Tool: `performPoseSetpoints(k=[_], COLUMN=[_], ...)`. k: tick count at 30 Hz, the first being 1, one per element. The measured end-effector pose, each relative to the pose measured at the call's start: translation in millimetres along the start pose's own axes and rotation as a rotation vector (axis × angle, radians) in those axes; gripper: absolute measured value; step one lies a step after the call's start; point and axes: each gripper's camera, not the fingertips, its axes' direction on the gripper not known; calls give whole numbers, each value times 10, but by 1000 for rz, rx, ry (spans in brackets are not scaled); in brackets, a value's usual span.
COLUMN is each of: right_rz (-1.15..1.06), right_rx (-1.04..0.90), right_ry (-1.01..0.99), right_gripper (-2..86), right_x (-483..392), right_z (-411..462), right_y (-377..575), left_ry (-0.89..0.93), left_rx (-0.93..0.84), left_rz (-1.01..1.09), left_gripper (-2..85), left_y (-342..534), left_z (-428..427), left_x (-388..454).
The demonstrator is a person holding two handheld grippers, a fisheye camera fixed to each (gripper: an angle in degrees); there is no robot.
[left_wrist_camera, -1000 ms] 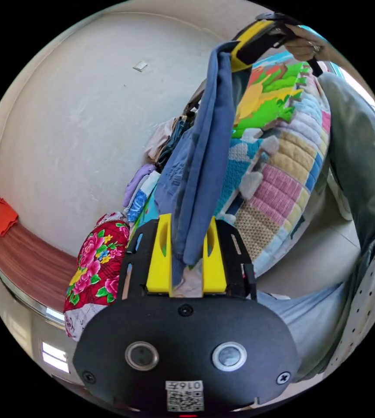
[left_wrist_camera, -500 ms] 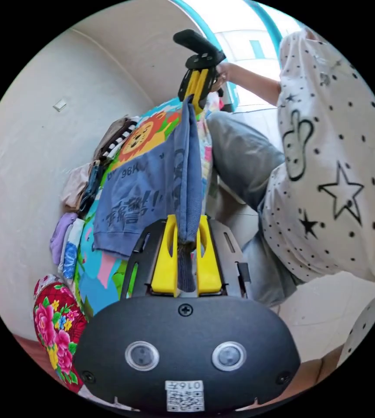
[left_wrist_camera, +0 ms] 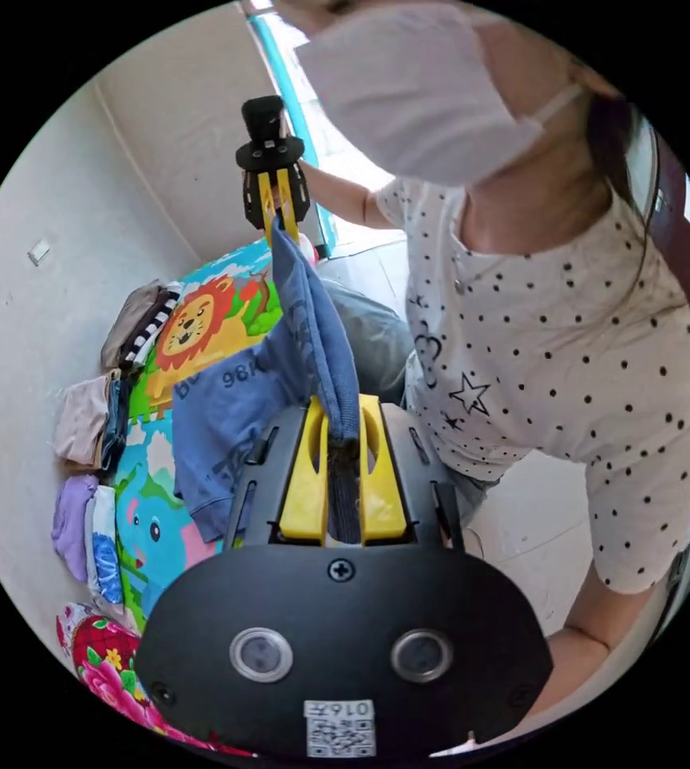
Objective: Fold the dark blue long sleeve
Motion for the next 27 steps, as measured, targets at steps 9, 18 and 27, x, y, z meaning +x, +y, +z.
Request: performPoseSetpoints(k=[9, 18, 27], right_rz=[335, 443, 586], right_rx=[-266, -408, -504], right_ry=[-328, -537, -382], right_gripper=[13, 14, 38], right_x=[2885, 3903, 4225], right_z=[685, 1339, 1571], right_y=[-462, -535, -609], left_ry=[199, 372, 190], left_rx=[-207, -251, -256], left_rz=[-549, -796, -918], left_gripper=[66, 57, 60], left_y=[709, 1248, 1520], left_z=[404, 793, 852], left_x=[-2805, -3728, -4035])
